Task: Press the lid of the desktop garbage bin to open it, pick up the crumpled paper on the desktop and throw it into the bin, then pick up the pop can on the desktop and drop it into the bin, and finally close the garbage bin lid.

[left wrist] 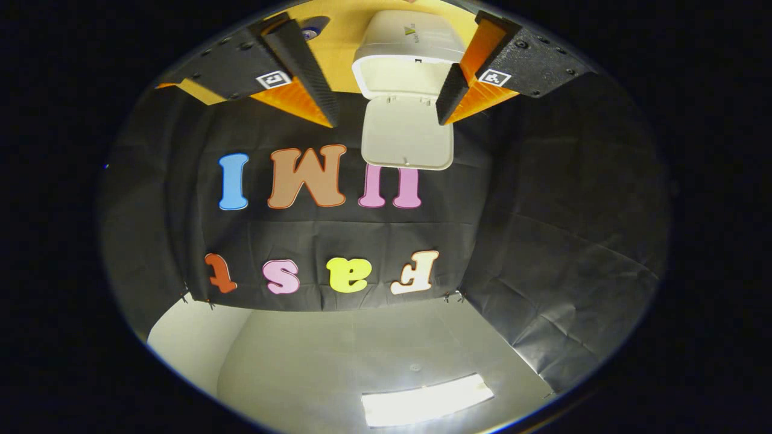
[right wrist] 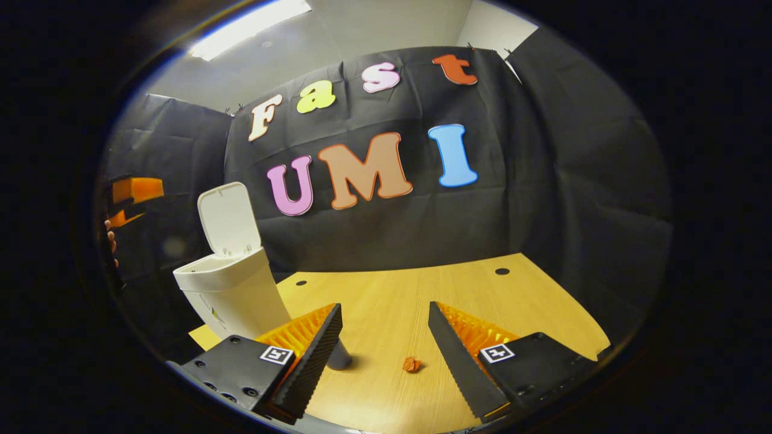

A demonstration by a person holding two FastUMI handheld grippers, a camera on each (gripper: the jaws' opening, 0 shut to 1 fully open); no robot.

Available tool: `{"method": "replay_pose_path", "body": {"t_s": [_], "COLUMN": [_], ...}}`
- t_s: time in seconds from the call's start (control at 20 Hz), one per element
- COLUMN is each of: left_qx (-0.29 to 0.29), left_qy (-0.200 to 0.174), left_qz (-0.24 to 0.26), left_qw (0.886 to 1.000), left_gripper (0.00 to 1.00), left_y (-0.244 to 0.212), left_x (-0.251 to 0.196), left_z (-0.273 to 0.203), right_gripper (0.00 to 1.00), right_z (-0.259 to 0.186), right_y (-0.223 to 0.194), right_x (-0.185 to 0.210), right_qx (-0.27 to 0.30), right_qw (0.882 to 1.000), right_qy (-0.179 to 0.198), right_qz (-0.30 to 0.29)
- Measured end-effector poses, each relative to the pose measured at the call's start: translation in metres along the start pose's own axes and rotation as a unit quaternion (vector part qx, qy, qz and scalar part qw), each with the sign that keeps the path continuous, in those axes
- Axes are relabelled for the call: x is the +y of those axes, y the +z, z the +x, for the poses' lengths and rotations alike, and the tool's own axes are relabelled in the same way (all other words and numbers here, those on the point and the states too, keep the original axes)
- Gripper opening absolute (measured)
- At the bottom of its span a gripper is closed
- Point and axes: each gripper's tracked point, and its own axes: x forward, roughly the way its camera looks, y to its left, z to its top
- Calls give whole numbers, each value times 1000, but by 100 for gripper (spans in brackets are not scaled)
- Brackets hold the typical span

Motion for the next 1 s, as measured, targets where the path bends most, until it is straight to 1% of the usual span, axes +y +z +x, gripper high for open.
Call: {"method": "replay_pose_path", "body": {"t_s": [0.05, 0.25, 0.3, 0.35, 0.4, 0.55, 0.65, 0.7, 0.75, 0.9, 1.0], "left_qx": [-4, -20, -20, -19, -17, -12, -8, -5, -3, 7, 12], "left_qy": [7, 31, 39, 47, 55, 88, 113, 124, 136, 167, 184], "left_qz": [8, 24, 27, 30, 33, 45, 51, 51, 50, 46, 45], "left_qw": [1000, 999, 999, 998, 998, 995, 992, 991, 989, 985, 982], "left_gripper": [92, 92, 93, 92, 92, 93, 92, 93, 92, 92, 93], "left_y": [3, 11, 10, 10, 9, 8, 7, 6, 6, 1, -2], "left_x": [2, 6, 9, 12, 15, 30, 42, 47, 52, 67, 75], "left_z": [-3, -17, -20, -23, -27, -41, -51, -56, -60, -74, -83], "right_gripper": [96, 96, 96, 96, 95, 96, 96, 97, 97, 97, 96], "right_z": [10, 38, 47, 57, 67, 95, 106, 113, 116, 128, 136], "right_y": [-7, -44, -53, -68, -83, -121, -136, -140, -146, -157, -168], "right_x": [-4, -17, -20, -23, -25, -30, -31, -29, -32, -39, -38], "right_qx": [11, 57, 72, 91, 112, 174, 205, 215, 224, 247, 267], "right_qw": [1000, 998, 997, 995, 993, 984, 978, 976, 974, 968, 963], "right_qy": [3, 18, 22, 25, 29, 31, 33, 36, 35, 19, 17], "right_qz": [0, -7, -13, -18, -20, -34, -28, -20, -17, -30, -39]}}
